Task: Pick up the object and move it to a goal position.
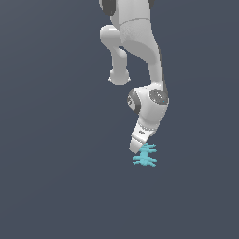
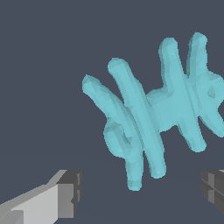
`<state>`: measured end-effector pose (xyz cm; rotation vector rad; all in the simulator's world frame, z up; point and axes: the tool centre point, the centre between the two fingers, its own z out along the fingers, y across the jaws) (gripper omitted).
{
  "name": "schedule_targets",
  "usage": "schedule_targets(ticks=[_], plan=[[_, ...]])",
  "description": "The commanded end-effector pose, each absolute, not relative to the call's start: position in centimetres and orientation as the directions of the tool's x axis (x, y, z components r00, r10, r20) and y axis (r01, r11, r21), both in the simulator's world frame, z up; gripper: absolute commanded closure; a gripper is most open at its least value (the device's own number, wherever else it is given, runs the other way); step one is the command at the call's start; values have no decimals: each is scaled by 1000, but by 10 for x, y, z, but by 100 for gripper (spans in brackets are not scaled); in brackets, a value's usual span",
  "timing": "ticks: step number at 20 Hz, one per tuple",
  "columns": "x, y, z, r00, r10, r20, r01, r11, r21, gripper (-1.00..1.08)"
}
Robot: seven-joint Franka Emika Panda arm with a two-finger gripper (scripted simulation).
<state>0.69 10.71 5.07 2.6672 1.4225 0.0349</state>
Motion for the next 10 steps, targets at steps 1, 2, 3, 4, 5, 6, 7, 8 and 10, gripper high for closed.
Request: schedule_targets(ticks=[1,2,3,4,5,6,7,8,10], plan=[[7,108,50,549,835,-36,832,-542,116,-100],[7,108,50,554,831,-36,829,-548,116,-100],[7,108,50,554,831,-36,829,-548,116,-100],[7,107,49,554,831,-36,829,-548,116,-100],[7,107,47,554,832,-36,829,-547,116,-100],[7,107,44,553,832,-36,829,-546,116,-100],[8,107,41,553,833,-36,830,-546,116,-100],[8,106,37,552,833,-36,830,-545,116,-100],[8,106,29,550,834,-36,831,-543,116,-100]])
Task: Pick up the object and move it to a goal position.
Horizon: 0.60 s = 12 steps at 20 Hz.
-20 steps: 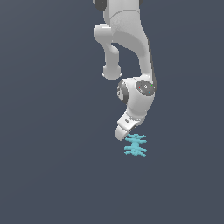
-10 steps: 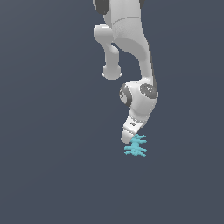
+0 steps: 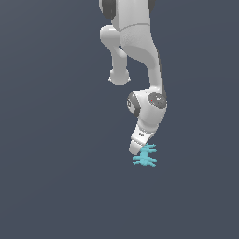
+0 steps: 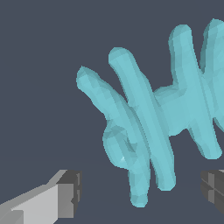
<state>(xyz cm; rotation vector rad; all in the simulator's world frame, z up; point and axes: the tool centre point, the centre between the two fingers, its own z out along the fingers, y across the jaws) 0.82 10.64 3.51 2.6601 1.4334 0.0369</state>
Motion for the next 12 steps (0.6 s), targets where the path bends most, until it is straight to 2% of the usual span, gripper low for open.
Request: schedule_targets(ticks=[1,5,6,12], plan=[[8,106,26,549,835,-36,832,-542,116,-100],[8,105,20,548,836,-36,833,-541,116,-100],[8,105,20,548,836,-36,833,-541,116,108],[8,105,20,548,836,-36,833,-541,116,108]])
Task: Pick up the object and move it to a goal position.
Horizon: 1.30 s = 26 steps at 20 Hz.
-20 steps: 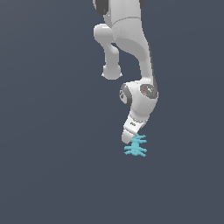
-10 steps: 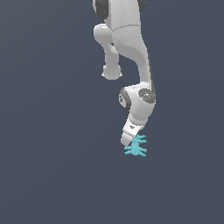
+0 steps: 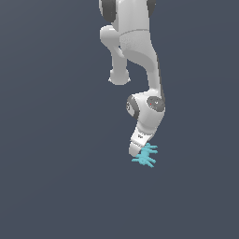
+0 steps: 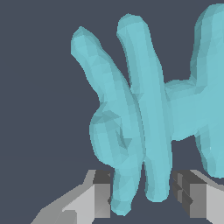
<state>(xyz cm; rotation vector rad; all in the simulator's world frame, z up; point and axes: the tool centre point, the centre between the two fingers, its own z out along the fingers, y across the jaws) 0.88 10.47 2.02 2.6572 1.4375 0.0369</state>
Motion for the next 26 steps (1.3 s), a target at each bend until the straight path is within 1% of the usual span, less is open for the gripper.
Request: schedule_targets(ticks=[1,8,14,20,26], plan=[[8,105,20,548,836,-36,833,-541,116,108],[8,106,24,548,835,-36,832,-542,117,108],[3,112,45,548,836,-36,833,-541,118,108],[-7,124,86,548,836,-37,833,-541,118,108],[-22,141,147,547,837,-38,834,-540,118,108]])
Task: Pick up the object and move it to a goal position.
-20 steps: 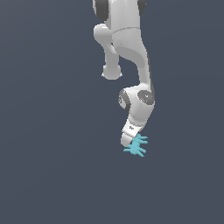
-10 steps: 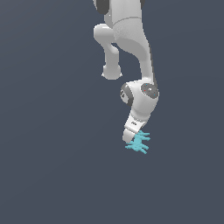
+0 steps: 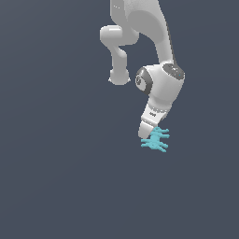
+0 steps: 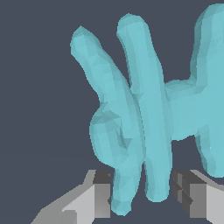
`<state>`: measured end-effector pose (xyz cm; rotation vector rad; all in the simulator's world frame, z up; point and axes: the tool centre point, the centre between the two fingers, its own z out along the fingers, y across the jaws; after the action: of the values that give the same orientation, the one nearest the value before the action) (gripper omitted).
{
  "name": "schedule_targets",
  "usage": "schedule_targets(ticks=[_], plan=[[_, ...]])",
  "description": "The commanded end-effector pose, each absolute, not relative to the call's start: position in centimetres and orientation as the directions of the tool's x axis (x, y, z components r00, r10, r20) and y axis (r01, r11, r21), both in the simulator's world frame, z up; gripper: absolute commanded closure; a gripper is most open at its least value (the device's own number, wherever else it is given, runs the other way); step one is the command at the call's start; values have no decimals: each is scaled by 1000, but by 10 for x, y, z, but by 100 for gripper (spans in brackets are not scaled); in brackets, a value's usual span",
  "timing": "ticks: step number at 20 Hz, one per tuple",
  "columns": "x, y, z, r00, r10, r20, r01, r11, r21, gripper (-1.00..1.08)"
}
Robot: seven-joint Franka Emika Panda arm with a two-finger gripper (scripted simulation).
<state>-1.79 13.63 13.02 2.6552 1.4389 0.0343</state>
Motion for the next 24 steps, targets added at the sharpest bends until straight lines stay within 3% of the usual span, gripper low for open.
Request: schedule_targets(ticks=[1,15,24], plan=[[-25,145,159,547,837,-38,834,-540,118,108],[-59,191,315,546,837,-36,834,-539,115,108],[-69,208,375,547,836,-35,833,-541,116,108]])
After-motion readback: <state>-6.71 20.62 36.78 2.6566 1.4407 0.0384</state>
